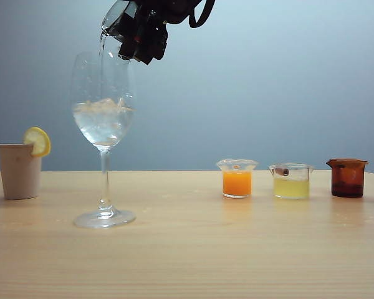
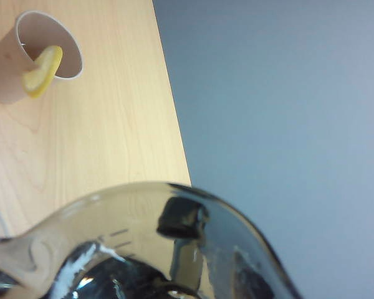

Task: Pick up the first measuring cup from the left, pour the coconut rum inside into the goblet, and finally put the measuring cup back in its original place.

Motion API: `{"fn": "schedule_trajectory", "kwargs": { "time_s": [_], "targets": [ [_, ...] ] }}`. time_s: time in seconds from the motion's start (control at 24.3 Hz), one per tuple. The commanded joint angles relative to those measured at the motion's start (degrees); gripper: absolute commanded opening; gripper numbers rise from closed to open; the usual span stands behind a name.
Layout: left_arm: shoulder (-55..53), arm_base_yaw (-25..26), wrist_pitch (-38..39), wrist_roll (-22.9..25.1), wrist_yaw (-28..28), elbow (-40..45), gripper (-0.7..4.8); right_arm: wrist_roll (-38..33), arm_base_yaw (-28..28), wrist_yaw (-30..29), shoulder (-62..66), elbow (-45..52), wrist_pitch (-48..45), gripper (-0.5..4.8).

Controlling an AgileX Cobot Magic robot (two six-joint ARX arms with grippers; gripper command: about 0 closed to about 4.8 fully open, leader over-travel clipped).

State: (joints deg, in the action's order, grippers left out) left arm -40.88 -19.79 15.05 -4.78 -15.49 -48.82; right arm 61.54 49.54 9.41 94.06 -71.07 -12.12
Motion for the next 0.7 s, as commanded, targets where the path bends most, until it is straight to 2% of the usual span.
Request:
{"fn": "schedule_trajectory", "kwargs": {
  "time_s": [0.04, 0.16, 0.7],
  "targets": [
    [0.13, 0.04, -0.92, 0.0, -0.44, -0.37, -0.06, 0.52, 0.09, 0.04, -0.37, -0.39, -1.86, 1.48],
    [0.13, 0.04, -0.92, 0.0, -0.44, -0.37, -0.06, 3.45, 0.11, 0.07, -0.37, -0.37, -1.86, 1.48],
    [0.13, 0.04, -0.92, 0.0, -0.44, -0.37, -0.05, 6.75, 0.11, 0.04, -0.37, -0.37, -2.27, 1.48]
  ]
}}
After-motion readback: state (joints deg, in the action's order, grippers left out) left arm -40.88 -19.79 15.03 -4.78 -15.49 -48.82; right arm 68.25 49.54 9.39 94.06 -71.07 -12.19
